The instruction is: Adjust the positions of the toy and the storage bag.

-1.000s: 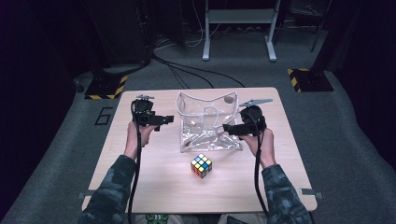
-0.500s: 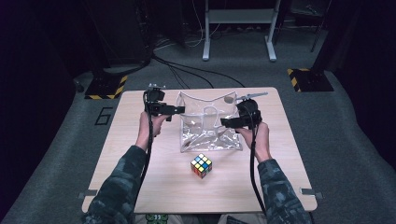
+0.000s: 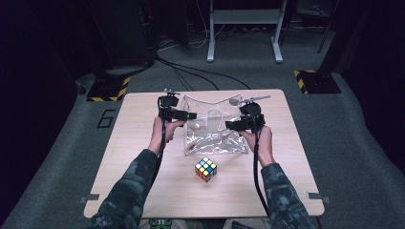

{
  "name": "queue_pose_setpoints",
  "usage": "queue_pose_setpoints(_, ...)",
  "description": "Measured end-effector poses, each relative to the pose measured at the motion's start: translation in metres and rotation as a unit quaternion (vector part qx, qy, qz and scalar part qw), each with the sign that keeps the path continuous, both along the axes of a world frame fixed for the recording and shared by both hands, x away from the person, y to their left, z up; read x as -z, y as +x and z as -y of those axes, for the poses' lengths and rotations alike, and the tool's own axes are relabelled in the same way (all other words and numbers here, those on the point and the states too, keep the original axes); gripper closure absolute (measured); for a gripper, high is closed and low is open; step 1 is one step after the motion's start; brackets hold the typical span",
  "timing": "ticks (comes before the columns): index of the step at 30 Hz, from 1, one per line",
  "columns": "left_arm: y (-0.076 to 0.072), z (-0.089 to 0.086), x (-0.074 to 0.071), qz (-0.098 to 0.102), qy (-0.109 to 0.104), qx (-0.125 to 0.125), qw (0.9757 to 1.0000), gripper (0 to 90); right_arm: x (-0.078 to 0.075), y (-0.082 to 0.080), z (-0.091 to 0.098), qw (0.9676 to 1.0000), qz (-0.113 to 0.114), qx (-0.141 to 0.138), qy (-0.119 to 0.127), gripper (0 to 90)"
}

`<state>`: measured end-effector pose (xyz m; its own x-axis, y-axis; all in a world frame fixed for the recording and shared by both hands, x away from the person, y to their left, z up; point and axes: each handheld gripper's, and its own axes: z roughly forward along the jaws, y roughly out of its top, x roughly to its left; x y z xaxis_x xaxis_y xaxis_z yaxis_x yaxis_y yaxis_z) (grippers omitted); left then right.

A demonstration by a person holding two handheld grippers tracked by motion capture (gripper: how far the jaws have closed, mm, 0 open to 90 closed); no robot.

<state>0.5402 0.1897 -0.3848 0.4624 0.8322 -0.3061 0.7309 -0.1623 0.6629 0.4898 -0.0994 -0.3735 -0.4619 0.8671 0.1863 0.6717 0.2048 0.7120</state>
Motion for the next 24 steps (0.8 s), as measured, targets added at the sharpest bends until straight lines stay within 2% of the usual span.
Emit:
queue_pose_setpoints(1,0.0,0.0,0.001,0.001,0.002,-0.001,1.0,33.8,0.001,0.0,0.0,1.0,-0.003,-0.001,0.001,33.5)
queue_pose_setpoints(2,0.0,0.0,0.001,0.002,0.003,-0.001,1.0,33.8,0.001,0.0,0.0,1.0,-0.003,-0.001,0.001,33.5)
queue_pose_setpoints(4,-0.001,0.0,0.002,0.005,0.009,-0.002,0.9999,39.9,0.002,0.0,0.0,1.0,-0.002,0.0,-0.001,34.8)
queue_pose_setpoints(5,-0.001,0.0,0.003,0.006,0.019,-0.004,0.9998,42.5,0.002,0.0,0.0,1.0,-0.002,0.001,-0.001,36.4)
queue_pose_setpoints(8,-0.001,-0.001,0.005,0.005,0.017,-0.006,0.9998,45.2,0.003,0.0,0.0,1.0,-0.002,0.0,-0.003,39.4)
queue_pose_setpoints(11,-0.002,-0.003,0.006,0.011,0.028,-0.009,0.9995,48.9,0.004,0.001,0.001,1.0,-0.005,-0.001,-0.005,42.9)
queue_pose_setpoints(14,-0.002,-0.004,0.008,0.01,0.031,-0.012,0.9994,51.6,0.005,0.001,0.002,1.0,-0.007,0.001,0.0,45.6)
queue_pose_setpoints(15,-0.002,-0.004,0.009,0.009,0.033,-0.011,0.9993,55.9,0.006,0.001,0.004,1.0,-0.009,0.0,0.0,47.4)
queue_pose_setpoints(19,-0.002,-0.006,0.013,0.003,0.044,-0.004,0.999,63.0,0.006,0.001,0.006,0.9999,-0.011,-0.002,-0.005,49.9)
queue_pose_setpoints(22,-0.003,-0.008,0.014,-0.001,0.054,-0.007,0.9985,69.3,0.007,0.001,0.008,0.9999,-0.009,-0.007,-0.008,53.6)
queue_pose_setpoints(24,-0.004,-0.01,0.015,-0.001,0.069,-0.006,0.9976,72.5,0.007,0.001,0.008,0.9998,-0.013,-0.005,-0.012,60.1)
